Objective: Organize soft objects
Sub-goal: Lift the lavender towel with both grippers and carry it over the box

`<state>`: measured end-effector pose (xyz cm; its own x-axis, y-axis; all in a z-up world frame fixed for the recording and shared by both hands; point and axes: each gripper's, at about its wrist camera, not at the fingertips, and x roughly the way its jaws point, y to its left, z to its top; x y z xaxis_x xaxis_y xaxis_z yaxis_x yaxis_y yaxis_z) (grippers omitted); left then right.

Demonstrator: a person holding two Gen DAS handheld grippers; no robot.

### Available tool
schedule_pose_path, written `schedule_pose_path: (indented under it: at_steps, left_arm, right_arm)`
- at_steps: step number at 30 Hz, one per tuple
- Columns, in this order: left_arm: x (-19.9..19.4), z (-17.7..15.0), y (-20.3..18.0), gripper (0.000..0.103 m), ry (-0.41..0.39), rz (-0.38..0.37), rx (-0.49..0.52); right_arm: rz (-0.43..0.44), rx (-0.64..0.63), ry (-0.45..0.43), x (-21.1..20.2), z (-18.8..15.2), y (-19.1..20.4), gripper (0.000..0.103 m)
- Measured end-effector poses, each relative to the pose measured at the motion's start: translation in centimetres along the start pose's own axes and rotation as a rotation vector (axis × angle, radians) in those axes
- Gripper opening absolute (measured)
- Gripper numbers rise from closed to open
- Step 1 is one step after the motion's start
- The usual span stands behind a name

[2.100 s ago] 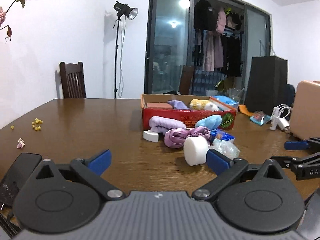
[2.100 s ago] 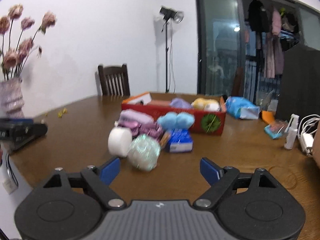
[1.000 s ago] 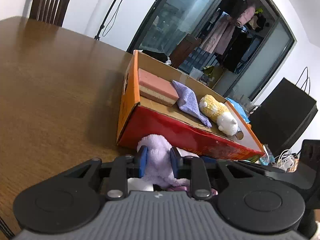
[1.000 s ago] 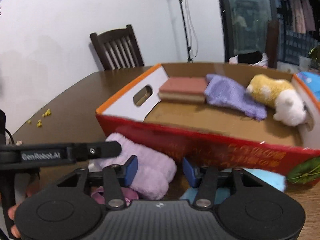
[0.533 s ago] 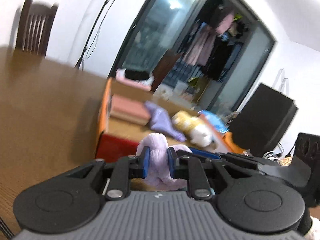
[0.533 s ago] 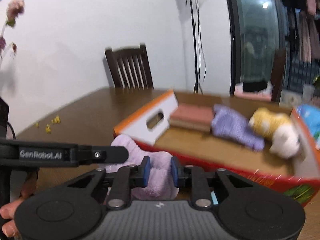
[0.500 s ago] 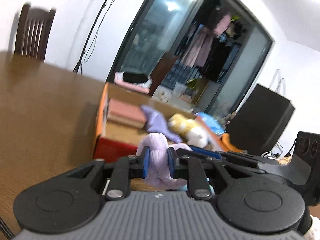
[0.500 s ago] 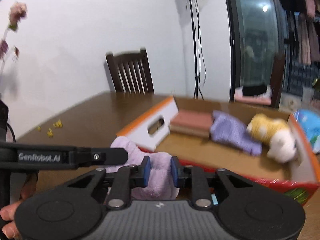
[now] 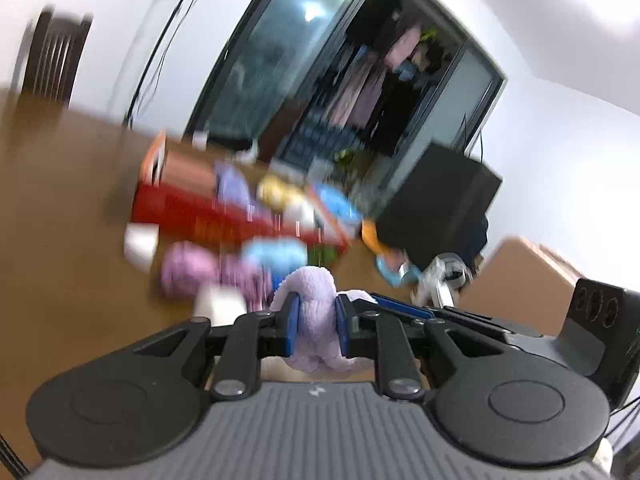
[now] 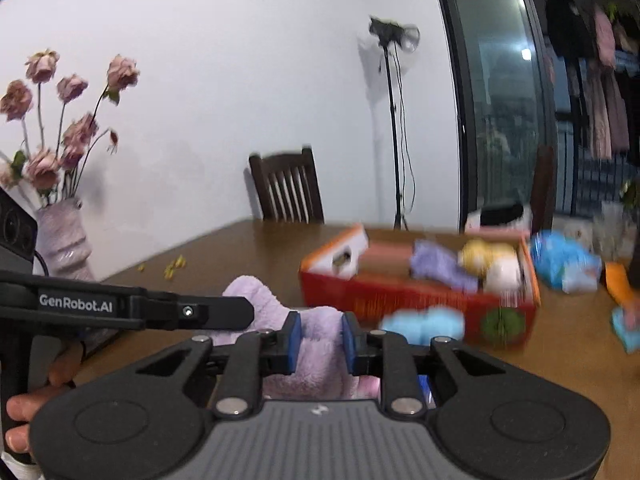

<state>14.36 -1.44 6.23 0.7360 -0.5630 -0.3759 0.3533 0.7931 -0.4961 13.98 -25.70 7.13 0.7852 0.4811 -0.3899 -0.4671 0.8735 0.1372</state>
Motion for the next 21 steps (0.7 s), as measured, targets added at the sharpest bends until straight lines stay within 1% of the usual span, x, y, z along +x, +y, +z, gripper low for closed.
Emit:
schedule_pose_path:
  at_steps: [2, 4, 5, 7, 8, 9, 10, 11, 14, 17, 18, 20, 21]
  left_arm:
    - [-0.1, -2.5, 0.0, 0.019, 0.052, 0.01, -0.014]
    - [-0.1, -4.5, 0.5, 0.019, 0.087, 0.02, -0.028]
    - [-0.1, -5.2, 0.8, 0.02, 0.101, 0.03, -0.038]
    - [0.0, -6.4, 1.7, 0.022, 0.119, 0.055, -0.048]
    - [0.2, -6.7, 1.9, 0.025, 0.132, 0.073, -0.039]
    - [0.2, -7.0, 1.9, 0.029, 0.137, 0.086, -0.026]
    - [0.3, -7.1, 2.1, 0.036, 0.135, 0.096, -0.015]
    - [0.2, -7.1, 2.3, 0.04, 0.134, 0.096, -0.011]
    - [-0.4, -7.0, 2.3, 0.042, 0.119, 0.067, -0.016]
    - [-0.6, -7.2, 1.9, 0.042, 0.104, 0.073, -0.001]
    - [-0.4, -7.3, 1.8, 0.041, 0.105, 0.077, 0.007]
    - [-0.1, -7.5, 1.7, 0.033, 0.115, 0.08, 0.017]
    - [-0.1, -7.6, 1.7, 0.032, 0.116, 0.084, 0.02]
  right_arm:
    - [-0.016, 0.04, 0.06, -0.7, -2.8, 0.4, 0.021]
    - [-0.025, 0.081, 0.106, -1.2, -5.5, 0.9, 0.022]
    - [-0.03, 0.114, 0.117, -1.4, -6.6, 0.9, 0.024]
    - [-0.055, 0.161, 0.112, -1.8, -8.2, 0.9, 0.025]
    - [-0.08, 0.162, 0.108, -2.1, -8.5, 0.9, 0.031]
    - [-0.096, 0.159, 0.102, -2.4, -8.6, 1.0, 0.036]
    - [-0.105, 0.158, 0.091, -2.8, -8.6, 1.0, 0.043]
    - [-0.106, 0.164, 0.082, -3.2, -8.6, 1.0, 0.045]
    - [-0.098, 0.169, 0.07, -3.6, -8.8, 1.4, 0.046]
    - [-0.087, 0.179, 0.085, -2.7, -9.3, 1.4, 0.044]
    - [-0.095, 0.183, 0.095, -2.3, -9.6, 1.4, 0.043]
    - [-0.088, 0.193, 0.096, -1.8, -9.9, 1.4, 0.037]
    - [-0.079, 0.2, 0.096, -1.7, -10.0, 1.3, 0.036]
